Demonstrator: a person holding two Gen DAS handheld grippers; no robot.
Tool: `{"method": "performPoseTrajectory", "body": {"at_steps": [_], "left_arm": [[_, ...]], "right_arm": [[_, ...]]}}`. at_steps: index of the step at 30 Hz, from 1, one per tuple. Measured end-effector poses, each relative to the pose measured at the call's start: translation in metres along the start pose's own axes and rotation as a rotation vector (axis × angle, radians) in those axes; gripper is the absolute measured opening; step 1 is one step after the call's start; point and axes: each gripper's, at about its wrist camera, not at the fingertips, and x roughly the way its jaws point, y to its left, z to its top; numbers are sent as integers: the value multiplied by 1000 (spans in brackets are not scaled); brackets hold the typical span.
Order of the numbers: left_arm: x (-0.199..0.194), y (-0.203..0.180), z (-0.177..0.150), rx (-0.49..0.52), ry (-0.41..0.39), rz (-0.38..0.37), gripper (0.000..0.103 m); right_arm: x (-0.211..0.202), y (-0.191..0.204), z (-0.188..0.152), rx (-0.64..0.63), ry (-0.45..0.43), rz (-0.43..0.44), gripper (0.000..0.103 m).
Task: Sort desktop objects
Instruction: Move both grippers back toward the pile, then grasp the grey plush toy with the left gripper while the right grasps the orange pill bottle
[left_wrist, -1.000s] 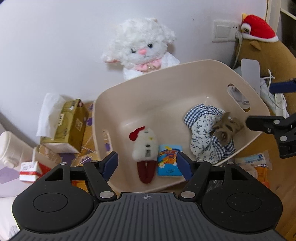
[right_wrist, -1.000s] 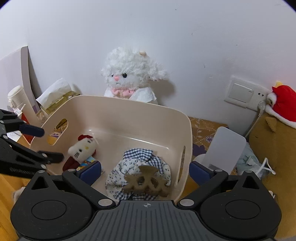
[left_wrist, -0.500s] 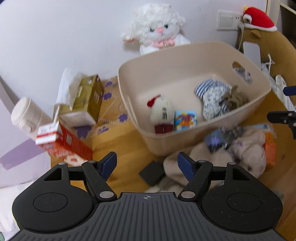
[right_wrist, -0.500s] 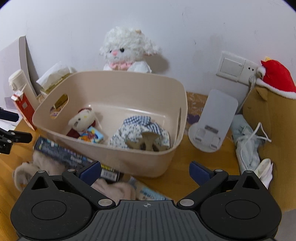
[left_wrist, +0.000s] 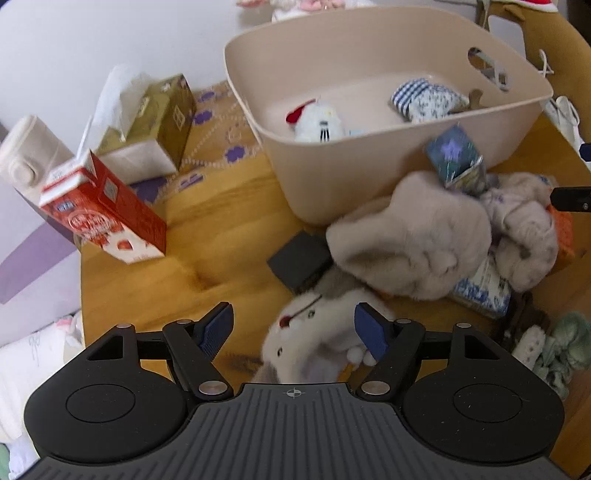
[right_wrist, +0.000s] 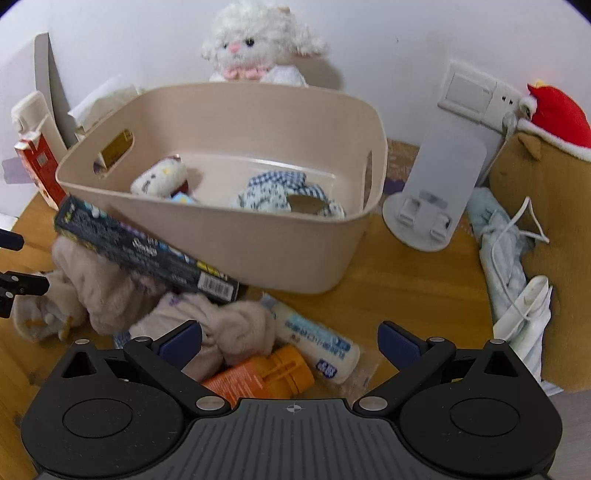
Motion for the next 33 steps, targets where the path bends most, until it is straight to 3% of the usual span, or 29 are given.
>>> {"method": "performPoseTrajectory", "body": {"at_steps": [10,17,22,30,33], "left_arm": [[18,-1,-12,-46,90,-6,74],[27,-2,-14,-72,106,-15,77],[32,-5,-14,-93,126,-29,78],[41,-12,-22,-127,163,-46,79],[44,-12,-26,-163,161,-58,79]], "right_arm": [[9,-8,-13,40,61,1,103],[17,-6,-16,98,98,37,103],[25,2,-18,69,138,-3,103],[33,-9,-29,123,166,-10,103],[37,-14,-33,153,183,20,94]]}}
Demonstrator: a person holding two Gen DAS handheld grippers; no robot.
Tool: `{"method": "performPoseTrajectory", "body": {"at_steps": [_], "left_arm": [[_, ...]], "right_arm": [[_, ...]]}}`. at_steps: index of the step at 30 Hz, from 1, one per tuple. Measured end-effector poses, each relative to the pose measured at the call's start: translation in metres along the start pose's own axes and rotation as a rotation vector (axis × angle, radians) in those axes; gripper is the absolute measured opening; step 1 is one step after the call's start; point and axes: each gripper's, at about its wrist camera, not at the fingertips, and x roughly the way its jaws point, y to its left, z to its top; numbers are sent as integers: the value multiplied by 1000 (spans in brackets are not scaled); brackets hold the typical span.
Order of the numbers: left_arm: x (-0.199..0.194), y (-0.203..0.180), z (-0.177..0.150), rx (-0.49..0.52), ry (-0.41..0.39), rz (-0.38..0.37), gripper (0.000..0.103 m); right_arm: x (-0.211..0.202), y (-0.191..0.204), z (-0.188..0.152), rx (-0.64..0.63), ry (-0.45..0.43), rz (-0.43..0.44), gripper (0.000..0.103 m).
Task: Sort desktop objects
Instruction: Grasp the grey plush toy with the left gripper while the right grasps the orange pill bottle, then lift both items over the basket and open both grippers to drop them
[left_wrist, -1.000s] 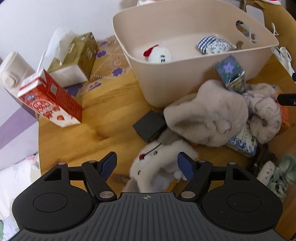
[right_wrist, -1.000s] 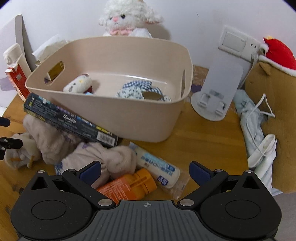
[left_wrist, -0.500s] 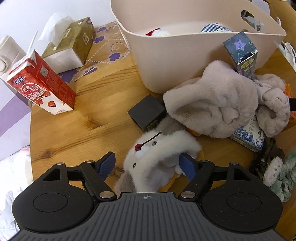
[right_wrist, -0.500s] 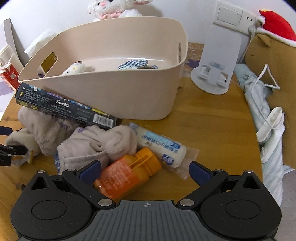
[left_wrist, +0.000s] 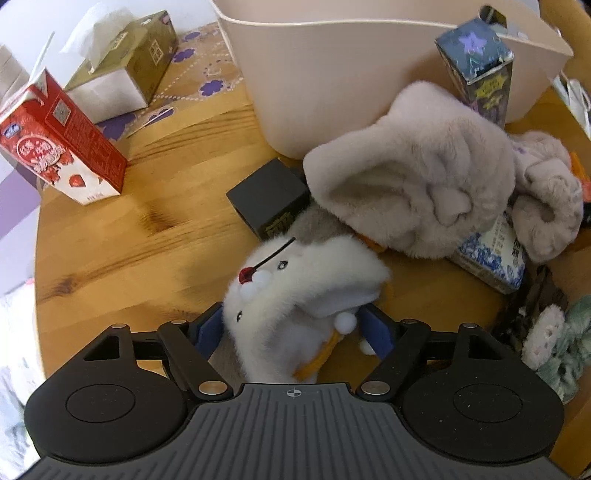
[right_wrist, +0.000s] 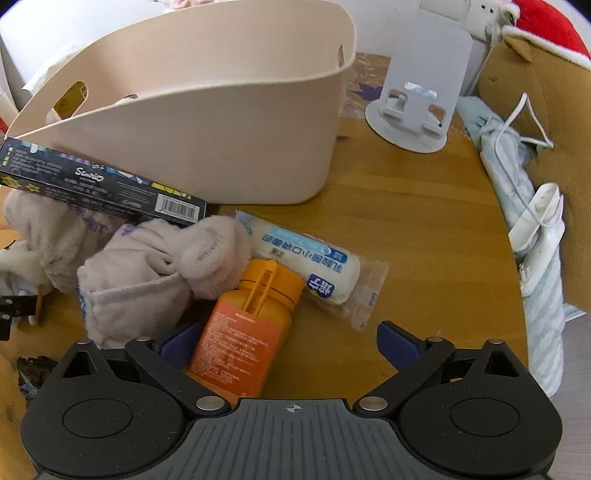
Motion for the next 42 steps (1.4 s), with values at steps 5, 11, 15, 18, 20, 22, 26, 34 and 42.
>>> {"method": "performPoseTrajectory", "body": {"at_steps": [5,11,15,18,20,22,26,34,42], "left_arm": [[1,5,-2,-86,-7,-39,71],[-4,4,-11,-113,-65,-30,49],[-7,4,-18,-124,-82,-26,33],[-10,2,-25,-114,-83,-35,29],[-11,1,-30,-100,-80,-39,27],[-13,0,-36,-100,-78,-38,26],[-17,0,-44,-115,-75,-42,25],[-40,-7,-51,-56,-107,-34,25],[-62,-12,-53,-2,-172,-46,25]], "right_arm": [[3,-5,-5,26,22,27,77],[0,-1,-10,13,4,9,51],[-3,-4,-11,54,9,26,35],[-7,-6,-17,58,4,34,35],[-10,-5,-23,54,9,40,35],[-12,-4,-28,59,15,49,35],[-21,-8,-40,88,10,55,35],[-43,-15,-51,136,-18,78,35],[-70,-13,-60,191,-58,141,35]]}}
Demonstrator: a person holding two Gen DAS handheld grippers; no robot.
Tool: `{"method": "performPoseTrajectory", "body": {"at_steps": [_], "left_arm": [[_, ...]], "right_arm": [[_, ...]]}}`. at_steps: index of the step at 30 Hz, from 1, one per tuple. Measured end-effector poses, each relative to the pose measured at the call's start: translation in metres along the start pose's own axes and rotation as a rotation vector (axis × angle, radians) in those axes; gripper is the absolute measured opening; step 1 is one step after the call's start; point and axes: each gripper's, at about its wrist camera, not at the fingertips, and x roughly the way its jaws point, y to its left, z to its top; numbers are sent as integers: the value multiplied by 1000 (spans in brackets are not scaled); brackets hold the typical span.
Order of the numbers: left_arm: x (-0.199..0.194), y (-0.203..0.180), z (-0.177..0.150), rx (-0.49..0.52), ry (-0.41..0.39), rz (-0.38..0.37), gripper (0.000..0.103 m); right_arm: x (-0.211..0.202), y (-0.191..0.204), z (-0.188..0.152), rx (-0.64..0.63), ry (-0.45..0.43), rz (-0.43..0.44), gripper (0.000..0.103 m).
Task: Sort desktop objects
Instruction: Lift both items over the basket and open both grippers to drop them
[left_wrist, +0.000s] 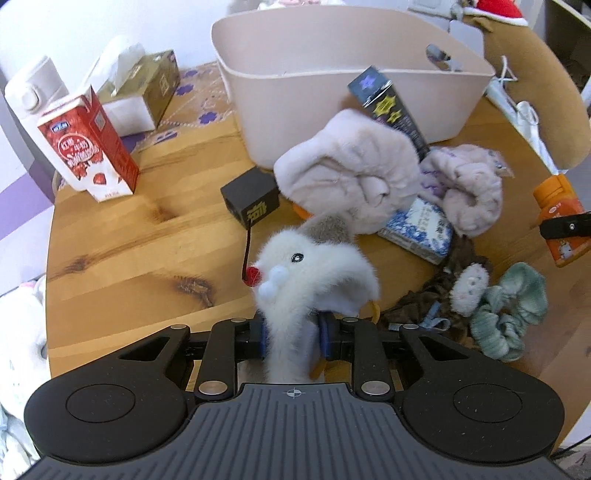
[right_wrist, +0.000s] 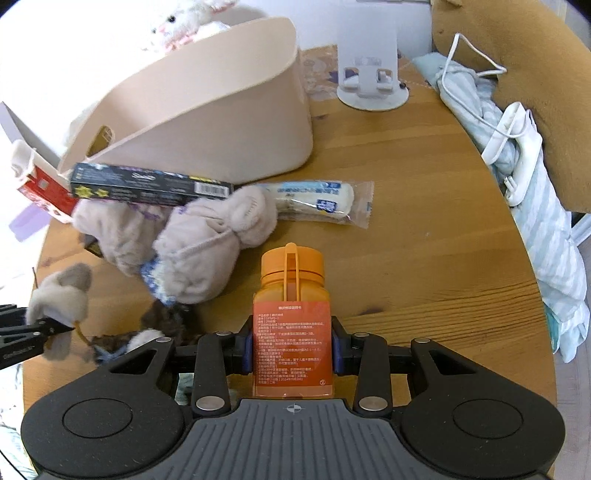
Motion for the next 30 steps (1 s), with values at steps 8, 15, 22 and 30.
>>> {"method": "performPoseTrajectory", "body": {"at_steps": [8,15,22,30], "left_arm": [[-15,2,5,-5,-34,26,25],[-40,1,24,14,-119,29,25],[-62,-5,51,37,-206,28,25],[-71,-13,86,67,-286,42,25]], "right_arm": [[-27,7,10,-4,-64,38,35],[-43,14,26,-29,-125,41,35],[-51,16,48,-28,-162,70,35],[-54,17,80,-49,-195,84,35]]}}
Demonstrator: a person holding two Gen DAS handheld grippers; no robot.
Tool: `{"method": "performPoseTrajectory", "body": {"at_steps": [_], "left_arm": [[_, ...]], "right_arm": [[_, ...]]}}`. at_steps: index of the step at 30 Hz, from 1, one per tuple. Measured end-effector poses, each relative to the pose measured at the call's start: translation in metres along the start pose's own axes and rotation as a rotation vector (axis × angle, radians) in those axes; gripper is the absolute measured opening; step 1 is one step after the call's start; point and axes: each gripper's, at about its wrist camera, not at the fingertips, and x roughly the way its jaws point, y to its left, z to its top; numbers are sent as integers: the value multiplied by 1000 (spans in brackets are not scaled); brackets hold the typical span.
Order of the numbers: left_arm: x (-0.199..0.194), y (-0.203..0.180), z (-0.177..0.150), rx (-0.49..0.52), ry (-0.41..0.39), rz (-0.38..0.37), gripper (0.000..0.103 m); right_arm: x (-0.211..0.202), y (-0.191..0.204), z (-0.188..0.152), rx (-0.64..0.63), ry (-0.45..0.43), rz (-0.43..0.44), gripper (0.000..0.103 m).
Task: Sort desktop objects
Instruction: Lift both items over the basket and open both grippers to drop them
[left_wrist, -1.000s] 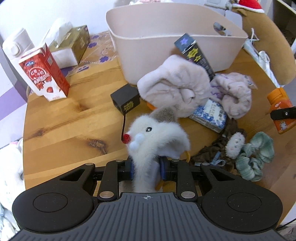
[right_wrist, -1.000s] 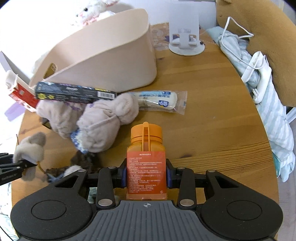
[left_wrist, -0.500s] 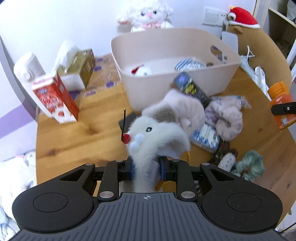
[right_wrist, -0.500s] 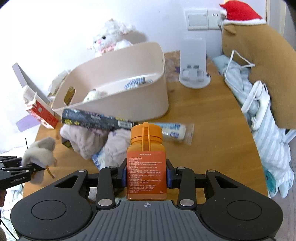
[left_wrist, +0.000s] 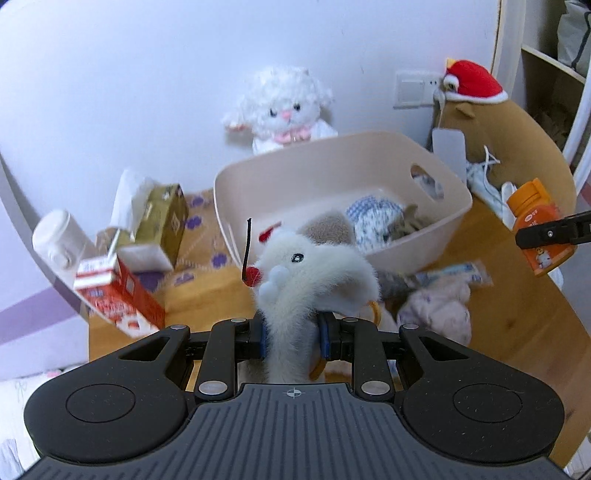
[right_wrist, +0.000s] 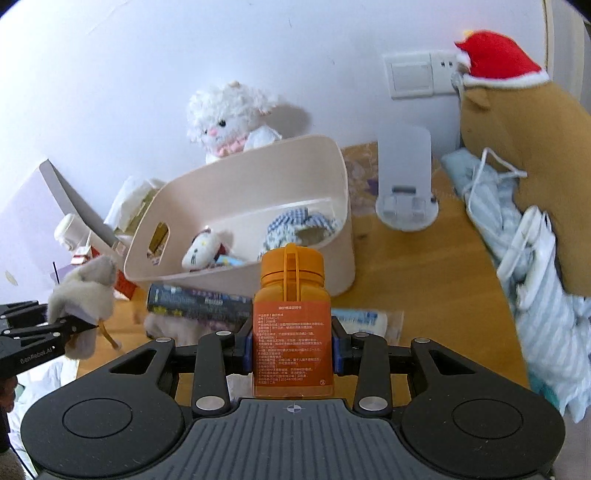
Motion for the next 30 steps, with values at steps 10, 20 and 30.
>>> {"method": "performPoseTrajectory", "body": {"at_steps": [10,20,30], "left_arm": [[18,-3,45,-13,-60,8,25],[38,-29,79,83,-75,2,25],[85,-32,90,45,18,17,25]], "right_arm": [[6,-5,44,-42,-61,-15,35],[29,1,72,-66,-88,-12,35],[63,9,86,-120,-48,-10,35]]}}
